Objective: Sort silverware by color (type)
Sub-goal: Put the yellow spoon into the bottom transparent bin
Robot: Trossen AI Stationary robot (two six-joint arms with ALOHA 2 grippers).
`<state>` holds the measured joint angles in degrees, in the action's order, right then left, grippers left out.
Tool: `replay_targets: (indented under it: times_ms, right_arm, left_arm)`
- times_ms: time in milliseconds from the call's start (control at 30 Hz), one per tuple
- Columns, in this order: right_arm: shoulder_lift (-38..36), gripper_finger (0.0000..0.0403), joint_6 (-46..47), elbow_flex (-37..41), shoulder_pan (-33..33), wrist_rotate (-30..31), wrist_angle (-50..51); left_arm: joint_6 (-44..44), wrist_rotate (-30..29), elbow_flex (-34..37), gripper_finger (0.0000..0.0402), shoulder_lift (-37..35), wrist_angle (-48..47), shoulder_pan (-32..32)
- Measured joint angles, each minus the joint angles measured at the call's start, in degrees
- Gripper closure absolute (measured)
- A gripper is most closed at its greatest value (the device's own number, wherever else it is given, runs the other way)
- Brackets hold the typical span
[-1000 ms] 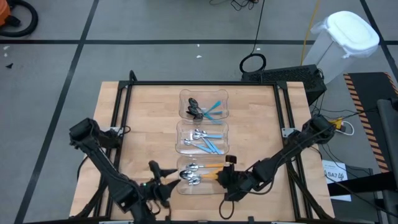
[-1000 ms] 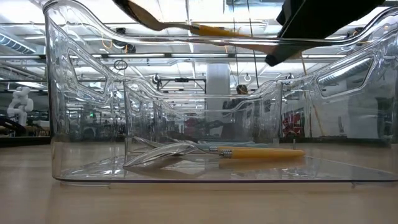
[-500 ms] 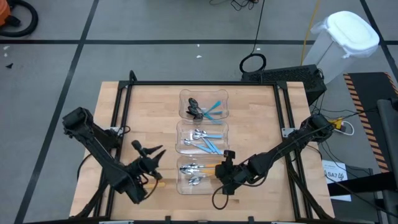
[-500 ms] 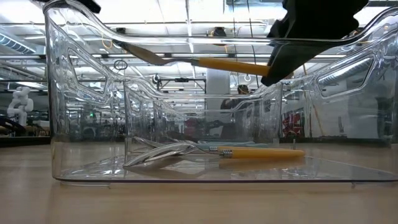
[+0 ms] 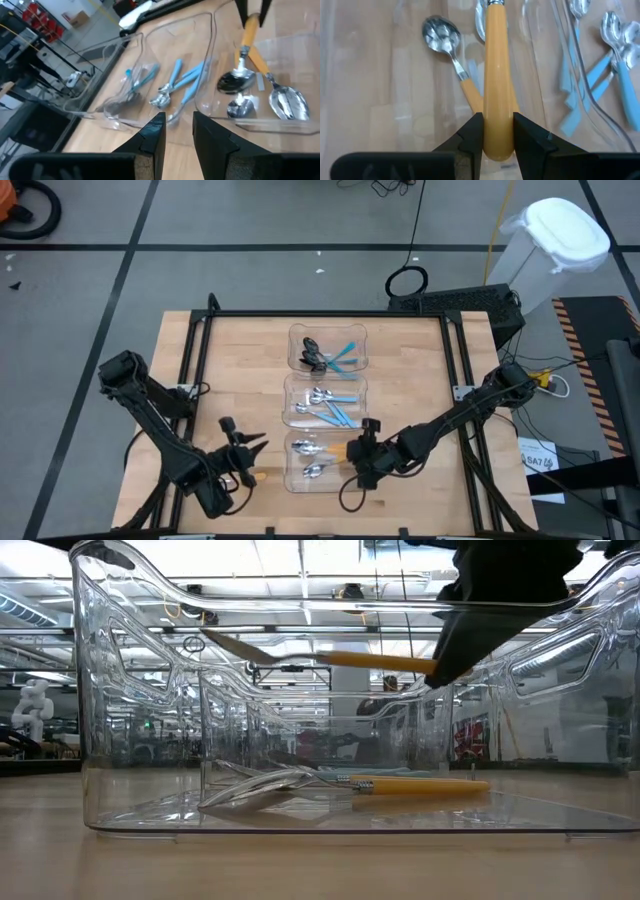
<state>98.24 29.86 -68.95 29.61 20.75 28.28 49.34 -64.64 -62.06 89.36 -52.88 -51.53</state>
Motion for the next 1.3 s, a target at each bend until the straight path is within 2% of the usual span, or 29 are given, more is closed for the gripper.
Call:
replay_targets:
  times_ms: [167, 500, 733, 867, 1133, 1300]
  right_arm:
    - [0.07, 0.0321, 0.88, 0.0, -0.02, 0.01, 1.49]
    - [0.09, 0.031, 0.77, 0.0, -0.04, -0.04, 1.59]
    - [0.11, 0.0298, -0.63, 0.0, -0.03, -0.05, 1.59]
    - [0.13, 0.0299, -0.76, 0.0, -0.02, -0.06, 1.57]
    - [0.13, 0.0298, -3.08, 0.0, 0.0, -0.06, 1.57]
    - [0.13, 0.0298, -3.62, 0.0, 0.02, -0.08, 1.6]
  left_arm:
    - [0.11, 3.23, 0.0, 0.0305, 0.0, 0.09, 0.0]
    - [0.25, 5.45, 0.0, 0.0305, 0.0, 0.74, 0.02]
    - [0.55, 10.29, 0.0, 0.0305, 0.0, 2.79, 0.04]
    - [-0.11, 10.41, -0.01, 0.0305, 0.0, 4.13, 0.04]
    - [7.39, 10.65, 0.0, 0.0304, 0.0, 4.43, -0.03]
    - [6.67, 15.24, -0.02, 0.0283, 1.0, 8.64, -0.96]
